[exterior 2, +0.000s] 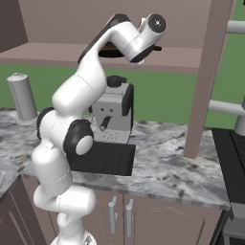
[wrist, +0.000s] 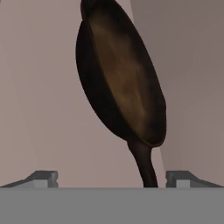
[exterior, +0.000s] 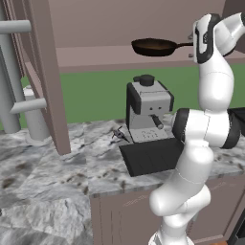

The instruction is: Pick the pan from the cabinet and place it on the stove. Then turn on the stove burner for the pan.

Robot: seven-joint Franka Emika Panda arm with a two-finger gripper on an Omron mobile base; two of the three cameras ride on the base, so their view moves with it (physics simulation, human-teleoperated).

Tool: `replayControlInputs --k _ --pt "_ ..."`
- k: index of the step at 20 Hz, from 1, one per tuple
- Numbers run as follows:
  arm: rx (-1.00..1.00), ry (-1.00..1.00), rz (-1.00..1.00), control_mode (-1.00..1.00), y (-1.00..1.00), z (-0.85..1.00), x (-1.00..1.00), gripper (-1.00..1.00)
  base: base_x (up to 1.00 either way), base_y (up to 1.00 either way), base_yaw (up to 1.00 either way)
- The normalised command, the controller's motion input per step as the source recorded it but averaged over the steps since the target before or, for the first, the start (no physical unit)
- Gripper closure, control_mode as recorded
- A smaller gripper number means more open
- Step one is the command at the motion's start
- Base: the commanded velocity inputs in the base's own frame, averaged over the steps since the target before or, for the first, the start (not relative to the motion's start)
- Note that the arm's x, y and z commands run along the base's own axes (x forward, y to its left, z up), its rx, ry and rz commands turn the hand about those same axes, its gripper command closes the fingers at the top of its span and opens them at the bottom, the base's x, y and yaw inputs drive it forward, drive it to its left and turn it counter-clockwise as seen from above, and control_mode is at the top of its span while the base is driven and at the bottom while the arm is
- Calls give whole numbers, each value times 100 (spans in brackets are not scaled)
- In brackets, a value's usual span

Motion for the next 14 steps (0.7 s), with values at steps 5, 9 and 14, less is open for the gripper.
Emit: replayControlInputs --k 5,9,14 --pt "-3 -6 -1 -100 0 -29 50 -100 0 0 0" --pt "-4 -4 0 -100 0 -26 57 -100 0 0 0" --pt "-5 0 0 -100 0 -21 65 -100 0 0 0"
